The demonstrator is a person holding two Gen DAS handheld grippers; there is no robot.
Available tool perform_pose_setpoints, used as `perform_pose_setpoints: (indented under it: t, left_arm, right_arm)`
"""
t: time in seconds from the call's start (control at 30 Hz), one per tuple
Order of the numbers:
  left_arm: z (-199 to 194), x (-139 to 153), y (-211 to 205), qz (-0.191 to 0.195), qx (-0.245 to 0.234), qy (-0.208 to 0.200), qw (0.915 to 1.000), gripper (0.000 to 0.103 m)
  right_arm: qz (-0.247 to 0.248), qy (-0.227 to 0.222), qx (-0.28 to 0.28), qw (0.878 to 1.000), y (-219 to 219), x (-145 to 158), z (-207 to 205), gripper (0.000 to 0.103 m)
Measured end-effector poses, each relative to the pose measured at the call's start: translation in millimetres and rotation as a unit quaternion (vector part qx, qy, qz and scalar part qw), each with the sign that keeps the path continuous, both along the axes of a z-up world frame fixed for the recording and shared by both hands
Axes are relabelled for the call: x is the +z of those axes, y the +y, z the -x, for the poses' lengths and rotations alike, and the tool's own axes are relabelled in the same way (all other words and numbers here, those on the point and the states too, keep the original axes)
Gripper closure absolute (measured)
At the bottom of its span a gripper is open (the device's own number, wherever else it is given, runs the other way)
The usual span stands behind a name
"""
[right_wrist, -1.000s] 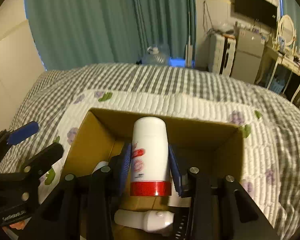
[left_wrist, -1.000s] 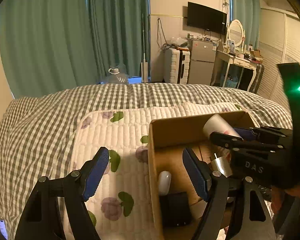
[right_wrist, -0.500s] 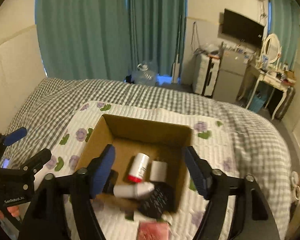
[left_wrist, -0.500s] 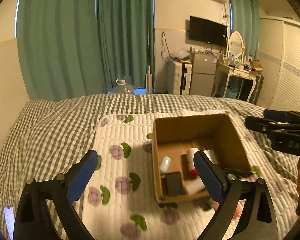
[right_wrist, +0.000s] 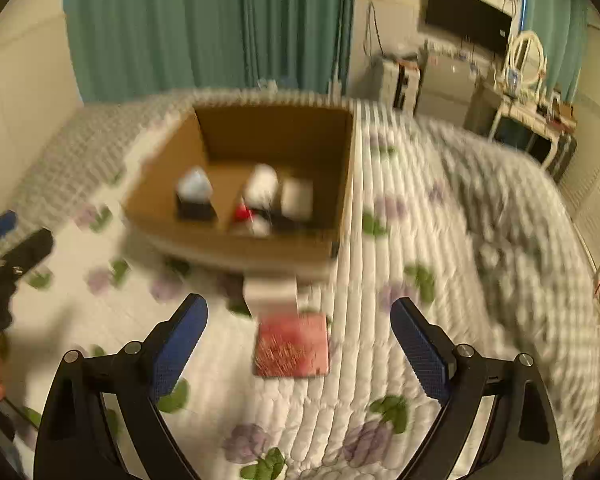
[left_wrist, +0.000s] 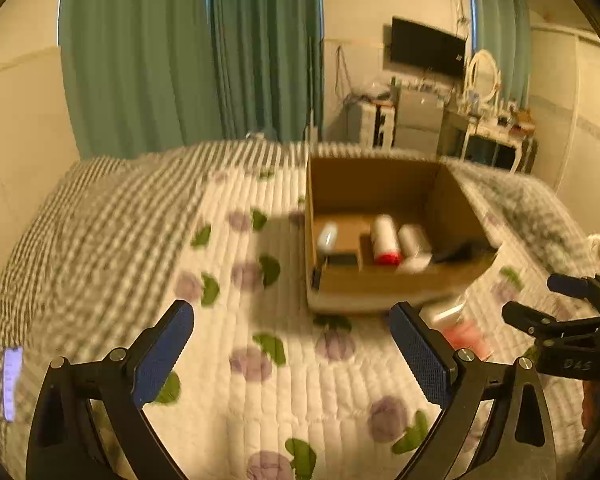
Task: Organize rigid objects
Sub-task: 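Grasp the pink rose-printed box with the right tool while the left tool grasps the white charger block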
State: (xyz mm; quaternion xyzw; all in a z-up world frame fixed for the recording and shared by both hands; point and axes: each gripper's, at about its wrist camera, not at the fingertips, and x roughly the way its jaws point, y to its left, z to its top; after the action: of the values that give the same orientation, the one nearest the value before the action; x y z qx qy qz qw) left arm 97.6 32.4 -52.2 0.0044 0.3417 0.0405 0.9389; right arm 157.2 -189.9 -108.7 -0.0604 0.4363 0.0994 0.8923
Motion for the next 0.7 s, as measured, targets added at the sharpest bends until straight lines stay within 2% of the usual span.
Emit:
perform_pose_setpoints:
  t: [0.1,0.2,0.33,0.37,0.4,0.53,0.7]
  left_arm:
    - [-6.2,-27.4,-3.0,0.002,-0.001,0.019,0.9998,0.003]
    - [-12.0,-53.1,-6.1,0.009,-0.005,0.045,0.9989,0.003]
    - [-15.1,-77.6,-14.6,-0.013,-0.011,0.063,0.9979,0.003]
    - [-15.3,-81.4,-15.4,-0.013,-0.013,0.067,0.9976,0.003]
    - [-15.5,-85.5,-16.2,-0.006,-0.017,0.072,0.9972,0.003]
    - [-16.2,-93.9,-19.2,-0.003,-0.016,0.086,0.9961,0.003]
    - [-12.1,-94.0,-27.3,-0.01,-0.026,0.084,0.9961,0.003]
  right_arm:
    - [0.015,0.041,-0.006,0.999,1.7,-35.7,-9.9,0.01]
    - [0.003,0.07,-0.013,0.997,2.3,-59.6,-17.5,0.01]
    - [0.02,0.088,-0.013,0.996,9.3,-83.1,-26.8,0.014]
    - [0.023,0.093,-0.021,0.995,9.0,-88.5,-28.2,0.023]
    - [0.033,0.096,-0.025,0.994,10.0,-93.6,-28.5,0.026]
    - [0.053,0.101,-0.024,0.993,16.9,-103.2,-29.5,0.026]
    - [0.079,0.103,-0.016,0.991,29.1,-112.0,-32.2,0.025]
